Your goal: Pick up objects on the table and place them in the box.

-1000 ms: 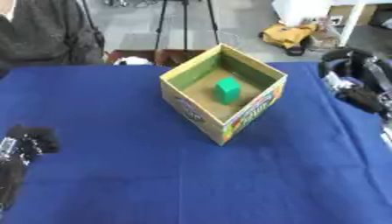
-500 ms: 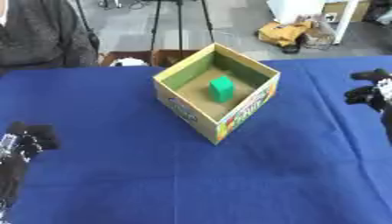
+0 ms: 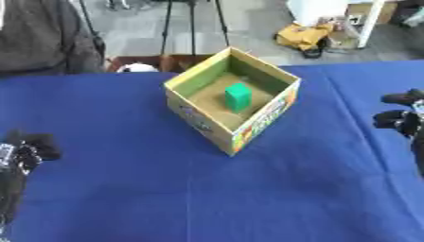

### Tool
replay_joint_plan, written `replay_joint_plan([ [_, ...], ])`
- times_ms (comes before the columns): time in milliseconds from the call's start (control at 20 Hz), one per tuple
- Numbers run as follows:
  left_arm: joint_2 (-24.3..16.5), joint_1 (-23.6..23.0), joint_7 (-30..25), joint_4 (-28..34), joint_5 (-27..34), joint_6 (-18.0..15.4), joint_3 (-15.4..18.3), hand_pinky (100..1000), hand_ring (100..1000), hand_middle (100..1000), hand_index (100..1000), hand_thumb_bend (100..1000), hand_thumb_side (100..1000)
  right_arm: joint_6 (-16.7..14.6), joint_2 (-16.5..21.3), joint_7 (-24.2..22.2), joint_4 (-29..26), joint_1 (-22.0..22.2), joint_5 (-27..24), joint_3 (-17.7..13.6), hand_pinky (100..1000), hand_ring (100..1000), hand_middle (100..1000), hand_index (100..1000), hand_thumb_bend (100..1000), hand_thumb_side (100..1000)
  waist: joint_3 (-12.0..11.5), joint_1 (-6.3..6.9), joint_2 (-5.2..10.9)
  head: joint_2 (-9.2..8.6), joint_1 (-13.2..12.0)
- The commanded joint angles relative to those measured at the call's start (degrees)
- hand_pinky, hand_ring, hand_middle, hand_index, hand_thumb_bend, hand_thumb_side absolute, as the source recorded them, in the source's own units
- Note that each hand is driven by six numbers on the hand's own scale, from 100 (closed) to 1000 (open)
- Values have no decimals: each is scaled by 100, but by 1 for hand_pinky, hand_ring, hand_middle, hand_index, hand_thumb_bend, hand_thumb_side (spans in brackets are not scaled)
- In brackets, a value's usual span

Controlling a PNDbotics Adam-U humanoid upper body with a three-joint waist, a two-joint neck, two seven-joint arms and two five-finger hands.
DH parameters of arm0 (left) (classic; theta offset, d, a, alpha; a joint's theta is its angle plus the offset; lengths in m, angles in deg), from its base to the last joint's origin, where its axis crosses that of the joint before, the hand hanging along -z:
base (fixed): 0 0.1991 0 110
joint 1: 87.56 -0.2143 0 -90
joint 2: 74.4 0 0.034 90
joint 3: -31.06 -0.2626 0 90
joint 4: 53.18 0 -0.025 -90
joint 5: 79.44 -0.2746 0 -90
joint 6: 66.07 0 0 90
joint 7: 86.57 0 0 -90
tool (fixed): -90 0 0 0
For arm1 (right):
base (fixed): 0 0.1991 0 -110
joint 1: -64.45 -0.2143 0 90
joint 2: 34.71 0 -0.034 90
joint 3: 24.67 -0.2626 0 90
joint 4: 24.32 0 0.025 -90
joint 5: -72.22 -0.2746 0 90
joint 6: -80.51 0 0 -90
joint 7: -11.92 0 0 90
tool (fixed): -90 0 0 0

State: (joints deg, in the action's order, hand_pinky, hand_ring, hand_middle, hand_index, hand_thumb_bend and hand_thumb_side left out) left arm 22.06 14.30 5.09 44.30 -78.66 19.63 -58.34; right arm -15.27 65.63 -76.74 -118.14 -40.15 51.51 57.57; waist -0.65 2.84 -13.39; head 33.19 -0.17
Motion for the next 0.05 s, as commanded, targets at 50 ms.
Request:
replay_joint_plan([
  [50, -49, 38, 45, 98, 37, -14, 63, 675, 612, 558, 707, 391, 990, 12, 84, 12, -161, -41, -6, -69, 608, 580, 691, 683, 100, 745, 3, -10, 102, -37, -39],
])
